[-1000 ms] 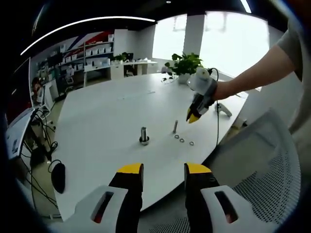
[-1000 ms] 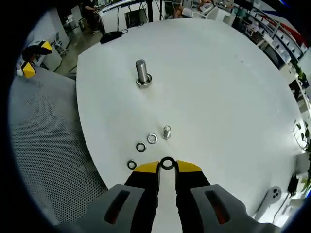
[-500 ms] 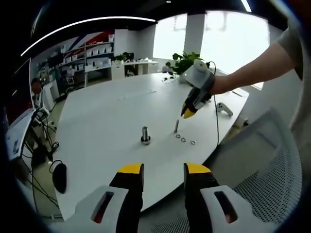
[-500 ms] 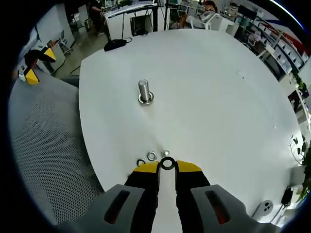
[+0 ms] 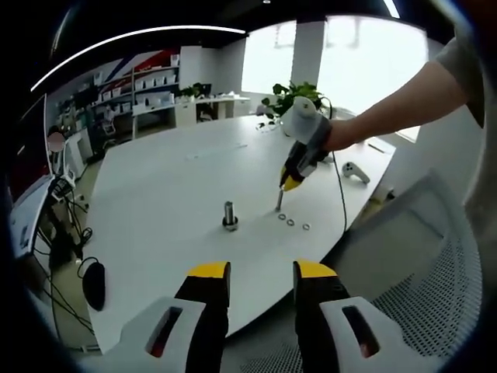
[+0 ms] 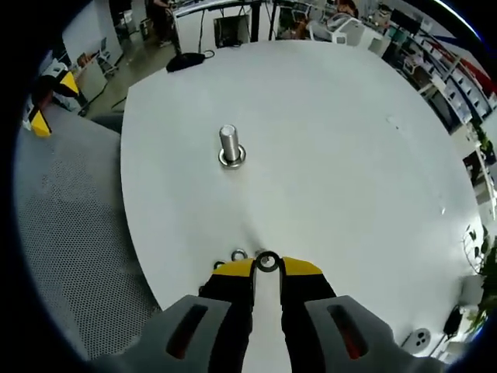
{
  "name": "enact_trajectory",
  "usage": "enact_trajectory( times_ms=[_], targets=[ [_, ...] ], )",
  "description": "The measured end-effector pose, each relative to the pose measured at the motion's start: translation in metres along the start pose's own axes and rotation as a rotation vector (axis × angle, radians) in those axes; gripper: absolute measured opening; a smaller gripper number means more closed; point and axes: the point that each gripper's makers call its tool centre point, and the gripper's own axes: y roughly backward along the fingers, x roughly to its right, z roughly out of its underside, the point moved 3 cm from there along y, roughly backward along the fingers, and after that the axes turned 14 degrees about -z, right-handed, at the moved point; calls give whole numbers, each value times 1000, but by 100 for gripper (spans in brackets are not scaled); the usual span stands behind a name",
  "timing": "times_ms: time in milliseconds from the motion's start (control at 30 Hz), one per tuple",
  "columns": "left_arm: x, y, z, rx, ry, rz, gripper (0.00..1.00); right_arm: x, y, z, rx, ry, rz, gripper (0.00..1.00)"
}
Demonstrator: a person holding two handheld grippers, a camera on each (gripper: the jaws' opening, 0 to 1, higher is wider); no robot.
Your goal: Place the washer onto the threaded stud by aligning its center hole with the stud, sliding it down to the base, and recovering from edge contact or off-axis alignment until the washer reaches the visible bottom stop.
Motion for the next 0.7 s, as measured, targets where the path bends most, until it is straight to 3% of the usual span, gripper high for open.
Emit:
enact_trajectory(
  times_ms=[700],
  targets=[
    [1, 0, 1, -6, -7, 7, 29, 3, -31, 8, -105, 36, -18, 14]
  ],
)
